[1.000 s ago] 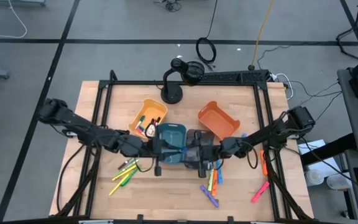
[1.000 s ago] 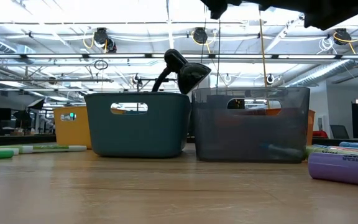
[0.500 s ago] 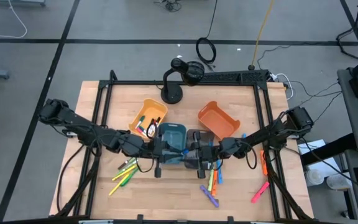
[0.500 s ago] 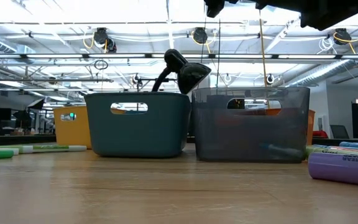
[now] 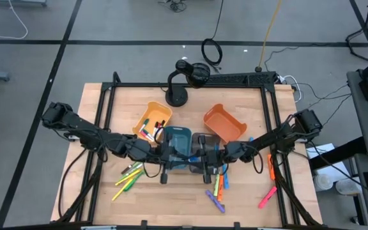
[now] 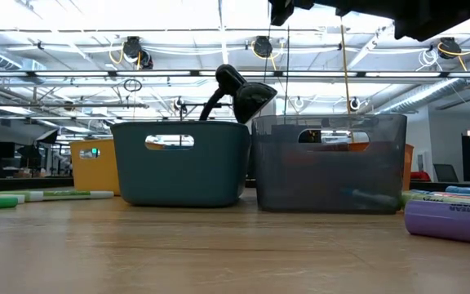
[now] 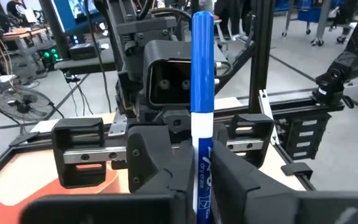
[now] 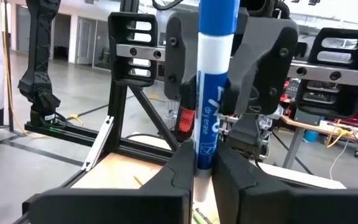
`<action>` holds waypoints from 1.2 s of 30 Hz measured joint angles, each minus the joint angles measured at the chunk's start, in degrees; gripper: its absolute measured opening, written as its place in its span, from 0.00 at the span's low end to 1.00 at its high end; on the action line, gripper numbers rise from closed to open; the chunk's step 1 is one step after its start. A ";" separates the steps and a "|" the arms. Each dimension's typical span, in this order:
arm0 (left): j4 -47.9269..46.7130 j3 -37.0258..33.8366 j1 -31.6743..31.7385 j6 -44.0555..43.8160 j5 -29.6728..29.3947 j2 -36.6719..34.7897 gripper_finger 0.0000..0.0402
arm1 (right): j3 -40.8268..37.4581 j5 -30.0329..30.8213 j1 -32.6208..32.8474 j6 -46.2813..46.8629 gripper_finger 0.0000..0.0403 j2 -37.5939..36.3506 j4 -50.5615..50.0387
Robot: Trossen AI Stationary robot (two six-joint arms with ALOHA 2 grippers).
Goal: Pick & Place Markers
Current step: Put the blue marker into the black bin
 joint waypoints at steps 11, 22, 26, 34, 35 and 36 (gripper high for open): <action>-12.50 -0.04 -3.73 0.46 -14.76 -8.61 0.49 | 0.17 6.15 1.00 3.06 0.05 -8.90 -16.67; -39.26 -0.04 -7.63 -12.58 -24.76 -18.78 0.51 | -4.76 14.12 4.64 23.89 0.05 -18.38 -46.55; -39.18 -0.04 -8.07 -10.99 -24.79 -19.27 0.50 | -9.52 15.02 3.81 27.31 0.05 -18.55 -41.84; -40.75 -0.04 -8.07 -10.74 -25.43 -19.25 0.48 | -12.45 14.99 3.06 32.43 0.17 -18.59 -38.99; -41.08 -0.04 -8.05 -11.48 -25.64 -19.25 0.48 | -12.66 14.95 3.06 32.66 0.19 -18.58 -39.03; -41.55 -0.04 -7.86 -12.02 -25.71 -19.25 0.48 | -12.80 14.90 3.08 32.67 0.22 -18.58 -39.06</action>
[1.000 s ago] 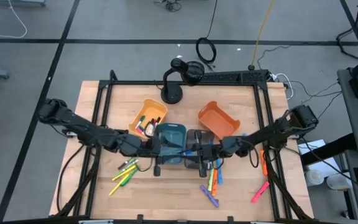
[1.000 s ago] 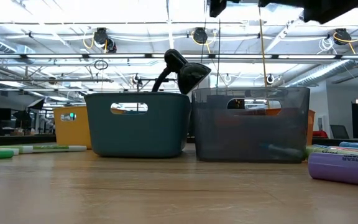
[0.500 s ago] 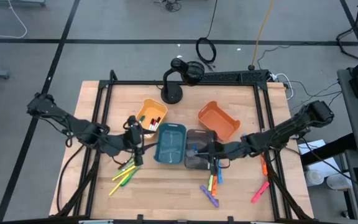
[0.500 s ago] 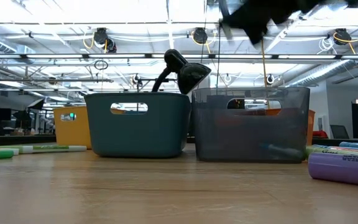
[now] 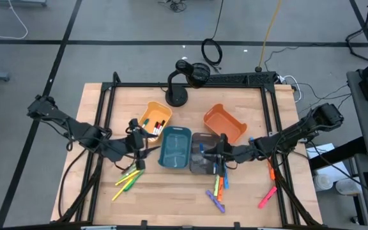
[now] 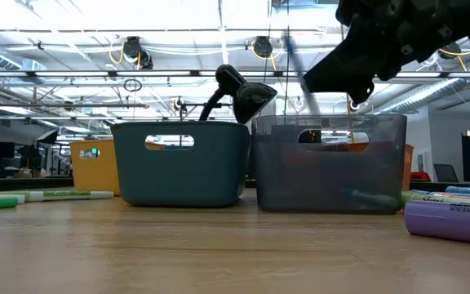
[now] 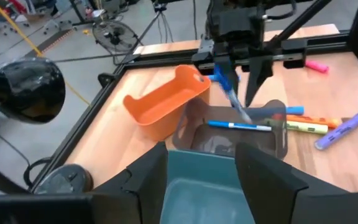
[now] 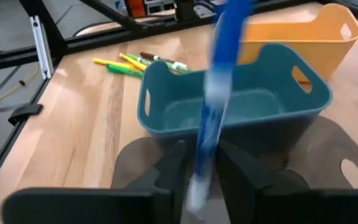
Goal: Pick & Place Markers
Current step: Put the blue marker into the black bin, then put the brown marker into the black bin
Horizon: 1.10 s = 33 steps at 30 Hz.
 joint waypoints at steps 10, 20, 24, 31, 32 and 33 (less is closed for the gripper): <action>-4.77 -0.02 0.68 -6.21 6.15 0.52 0.48 | -0.18 0.08 0.00 -1.78 0.34 0.02 2.42; -24.15 -0.02 -2.73 -27.96 18.20 2.34 0.47 | -0.18 -0.05 0.00 -5.20 0.35 0.02 6.68; -34.09 0.00 -3.95 -39.17 17.64 5.48 0.47 | -0.18 -0.05 0.00 -5.20 0.35 0.02 6.75; -40.61 -0.02 -4.42 -49.51 21.27 13.93 0.47 | -0.18 -0.08 0.00 -5.20 0.35 0.02 6.90; -40.57 -0.02 -4.42 -50.03 22.66 15.16 0.47 | -0.18 -0.07 0.00 -5.20 0.35 0.02 6.90; -40.56 -0.02 -4.42 -50.54 24.17 16.42 0.47 | -0.18 -0.09 0.00 -5.20 0.35 0.02 6.90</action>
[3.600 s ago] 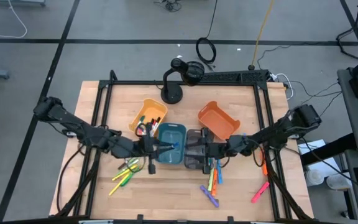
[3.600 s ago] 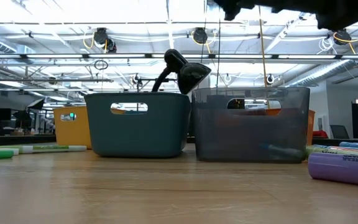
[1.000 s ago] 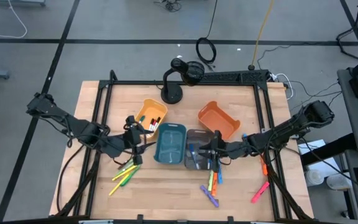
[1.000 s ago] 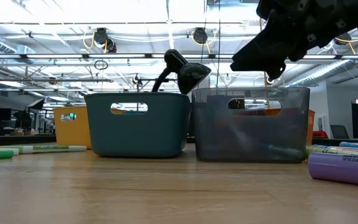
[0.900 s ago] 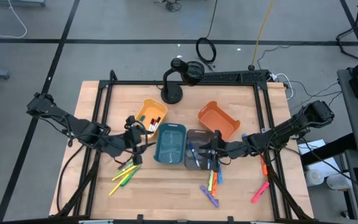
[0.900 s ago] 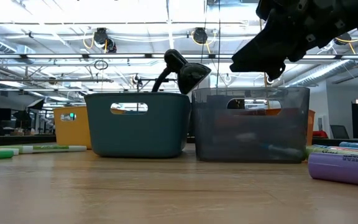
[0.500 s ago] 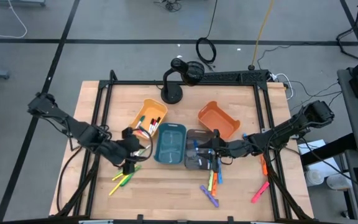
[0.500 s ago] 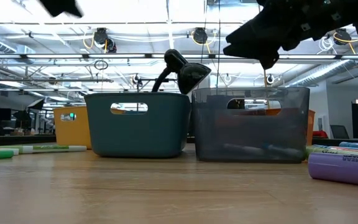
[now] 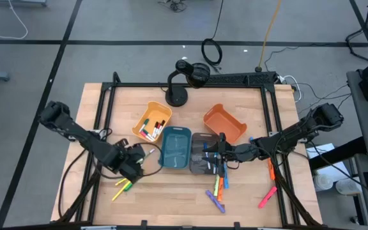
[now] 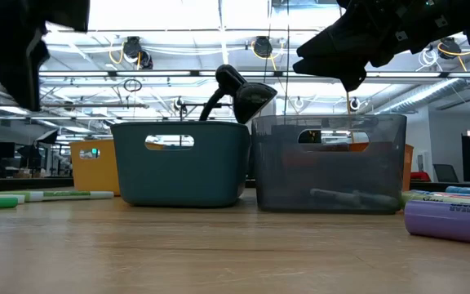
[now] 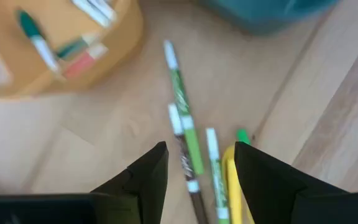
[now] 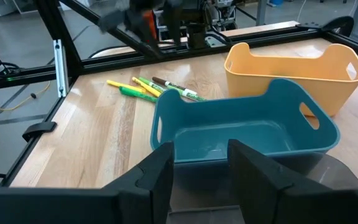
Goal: Pick & Place Markers
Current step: Put the brown marker into the black bin
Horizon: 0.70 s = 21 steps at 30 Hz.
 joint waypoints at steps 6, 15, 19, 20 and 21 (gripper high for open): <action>1.04 -3.97 0.00 -0.38 5.17 3.93 0.47 | 0.00 -0.95 0.00 0.22 0.35 0.00 0.00; 12.26 -17.46 0.26 -3.73 9.64 -0.94 0.47 | 0.00 -4.50 -0.02 0.24 0.35 0.00 0.63; 16.95 -20.99 0.25 -5.11 11.54 -1.43 0.47 | 0.00 -4.50 0.00 0.22 0.35 0.00 0.84; 17.47 -21.69 0.24 -5.48 11.54 -1.43 0.47 | 0.00 -4.50 0.00 0.22 0.35 0.00 0.92; 18.13 -22.27 0.25 -6.04 11.52 -1.43 0.47 | 0.00 -4.48 0.00 0.22 0.35 0.00 0.94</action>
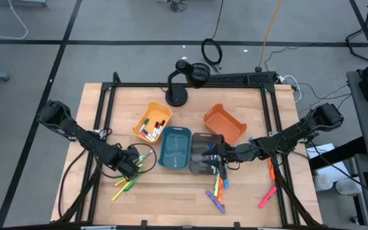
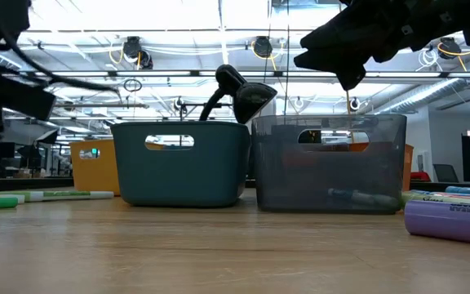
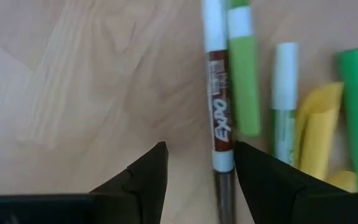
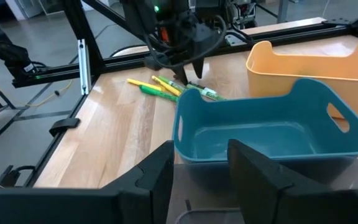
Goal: Pick & Place Markers
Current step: Put the brown marker into the black bin
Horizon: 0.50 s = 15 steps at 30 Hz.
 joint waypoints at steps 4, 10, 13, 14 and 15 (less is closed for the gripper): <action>0.70 -1.57 -0.03 -1.52 0.05 -0.21 0.47 | 0.00 0.02 0.00 0.00 0.35 0.00 -0.02; 1.06 -3.00 -0.12 -3.02 1.43 -0.30 0.44 | 0.00 0.02 0.00 0.00 0.35 0.00 -0.02; 1.56 -3.02 -0.10 -3.06 2.75 -0.28 0.35 | 0.00 0.04 0.00 -0.01 0.35 0.00 -0.02; 1.67 -3.04 -0.08 -3.06 2.99 -0.26 0.30 | 0.00 0.04 0.00 -0.02 0.35 0.00 -0.03; 1.73 -3.05 -0.08 -3.05 3.26 -0.26 0.25 | 0.00 0.04 0.00 -0.02 0.35 0.00 -0.06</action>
